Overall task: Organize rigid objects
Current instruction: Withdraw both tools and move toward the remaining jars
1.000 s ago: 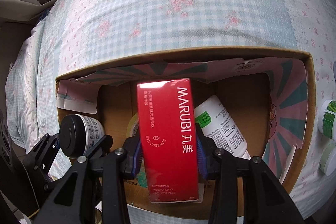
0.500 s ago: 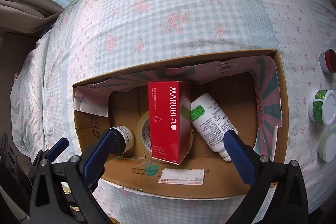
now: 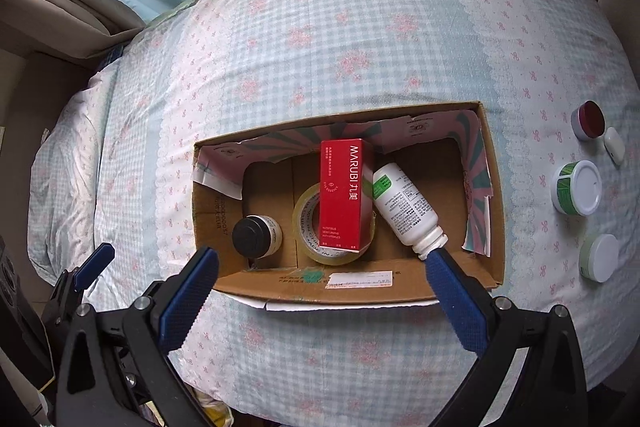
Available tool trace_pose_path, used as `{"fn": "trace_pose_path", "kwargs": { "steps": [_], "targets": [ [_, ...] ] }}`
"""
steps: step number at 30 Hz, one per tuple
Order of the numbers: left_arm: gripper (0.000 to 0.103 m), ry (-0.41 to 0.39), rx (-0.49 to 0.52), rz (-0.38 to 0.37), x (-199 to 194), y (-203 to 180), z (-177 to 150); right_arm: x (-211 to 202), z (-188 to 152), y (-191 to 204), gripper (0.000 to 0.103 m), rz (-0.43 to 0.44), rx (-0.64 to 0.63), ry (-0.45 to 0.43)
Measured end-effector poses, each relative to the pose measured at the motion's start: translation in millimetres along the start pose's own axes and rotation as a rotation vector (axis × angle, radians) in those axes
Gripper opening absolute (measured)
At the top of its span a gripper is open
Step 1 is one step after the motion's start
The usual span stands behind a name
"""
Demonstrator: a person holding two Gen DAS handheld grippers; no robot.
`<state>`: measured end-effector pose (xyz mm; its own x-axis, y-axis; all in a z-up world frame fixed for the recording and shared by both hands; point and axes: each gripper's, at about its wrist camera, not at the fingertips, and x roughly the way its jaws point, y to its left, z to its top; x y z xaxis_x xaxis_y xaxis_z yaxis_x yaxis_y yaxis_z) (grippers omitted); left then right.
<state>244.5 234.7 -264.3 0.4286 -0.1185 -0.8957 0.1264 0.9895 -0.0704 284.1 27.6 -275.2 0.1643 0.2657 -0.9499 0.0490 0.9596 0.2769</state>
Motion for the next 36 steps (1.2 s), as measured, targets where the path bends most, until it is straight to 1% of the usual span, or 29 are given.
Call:
{"fn": "trace_pose_path", "kwargs": {
  "steps": [4, 6, 8, 12, 14, 16, 20, 26, 31, 36],
  "targets": [
    [0.103, -0.017, -0.013, -0.008, -32, 0, -3, -35, -18, 8, 0.103, -0.045, -0.034, -0.023],
    [0.103, -0.017, -0.012, -0.039, -48, -2, -5, -52, -28, 10, 0.103, -0.063, -0.058, -0.051],
    [0.103, -0.034, -0.002, -0.048, -64, -5, -8, -68, -38, 11, 0.103, -0.099, -0.078, -0.082],
    [0.103, -0.08, 0.038, -0.045, -90, -21, -10, -93, -57, 1, 0.103, -0.149, -0.072, -0.123],
    [0.103, -0.096, 0.057, -0.061, -99, -31, -10, -104, -66, -9, 0.103, -0.181, -0.061, -0.131],
    [0.103, -0.107, 0.075, -0.084, -104, -44, -9, -117, -76, -23, 0.103, -0.207, -0.039, -0.137],
    [0.103, -0.114, 0.119, -0.122, -109, -75, -7, -146, -98, -56, 0.103, -0.228, 0.036, -0.178],
    [0.103, -0.126, 0.18, -0.163, -113, -129, -6, -176, -126, -113, 0.103, -0.309, 0.121, -0.21],
    [0.103, -0.135, 0.202, -0.173, -112, -178, -3, -190, -143, -168, 0.103, -0.31, 0.202, -0.214],
    [0.103, -0.112, 0.226, -0.18, -101, -235, -1, -193, -148, -220, 0.103, -0.33, 0.192, -0.187]
  ]
}}
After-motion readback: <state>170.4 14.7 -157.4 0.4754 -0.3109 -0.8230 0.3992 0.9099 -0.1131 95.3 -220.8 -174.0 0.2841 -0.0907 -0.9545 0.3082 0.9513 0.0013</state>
